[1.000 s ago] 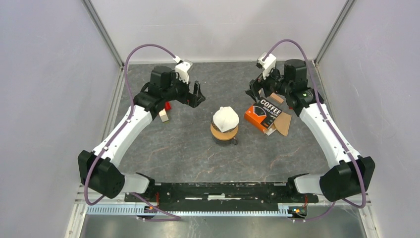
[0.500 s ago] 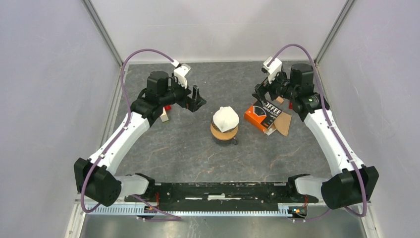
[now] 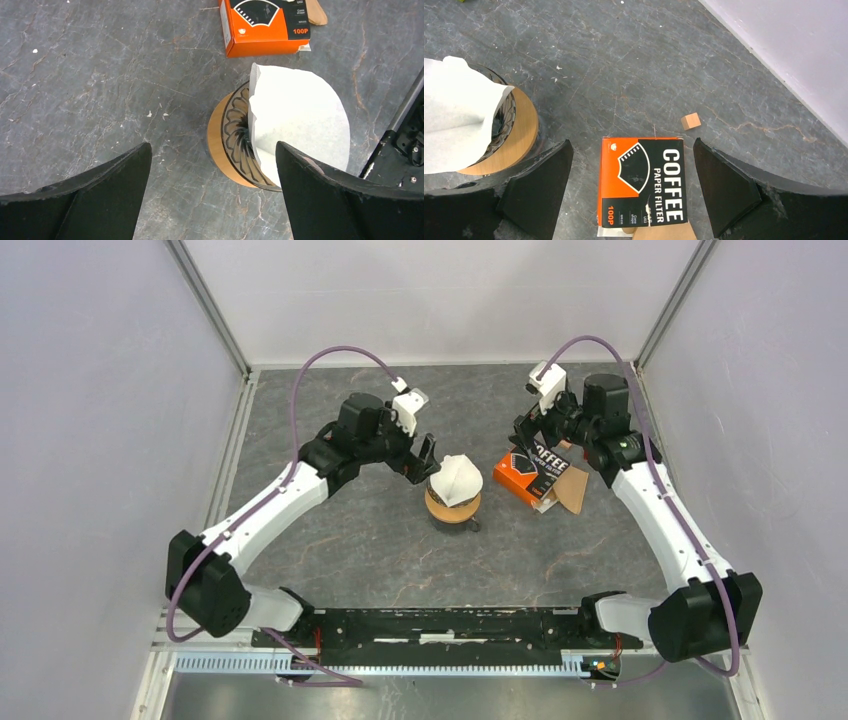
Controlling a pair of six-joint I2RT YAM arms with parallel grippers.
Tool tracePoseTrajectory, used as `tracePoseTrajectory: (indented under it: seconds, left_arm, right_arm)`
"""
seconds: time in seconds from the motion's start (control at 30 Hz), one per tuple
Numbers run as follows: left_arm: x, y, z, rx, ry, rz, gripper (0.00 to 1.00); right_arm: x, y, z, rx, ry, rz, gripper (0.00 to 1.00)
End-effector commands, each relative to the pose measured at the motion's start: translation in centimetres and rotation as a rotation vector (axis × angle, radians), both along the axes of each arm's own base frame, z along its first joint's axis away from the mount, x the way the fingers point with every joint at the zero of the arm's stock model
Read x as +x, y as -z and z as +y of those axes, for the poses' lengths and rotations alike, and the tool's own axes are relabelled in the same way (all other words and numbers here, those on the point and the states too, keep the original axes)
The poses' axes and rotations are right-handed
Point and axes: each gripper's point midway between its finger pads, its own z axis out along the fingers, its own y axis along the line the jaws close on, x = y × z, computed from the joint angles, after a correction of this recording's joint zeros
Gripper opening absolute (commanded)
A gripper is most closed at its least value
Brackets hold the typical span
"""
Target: Place the coffee filter in the dripper
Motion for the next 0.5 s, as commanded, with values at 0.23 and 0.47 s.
tracePoseTrajectory:
  seconds: [0.23, 0.47]
  left_arm:
    - [2.1, 0.6, -0.5, 0.1, -0.023, -0.054, 1.0]
    - [2.2, 2.7, 0.2, 0.159, -0.036, -0.034, 0.99]
  right_arm:
    - [-0.5, -0.8, 0.0, 0.012, -0.02, -0.047, 0.98]
    - [-0.7, -0.6, 0.1, 0.016, -0.027, -0.043, 0.98]
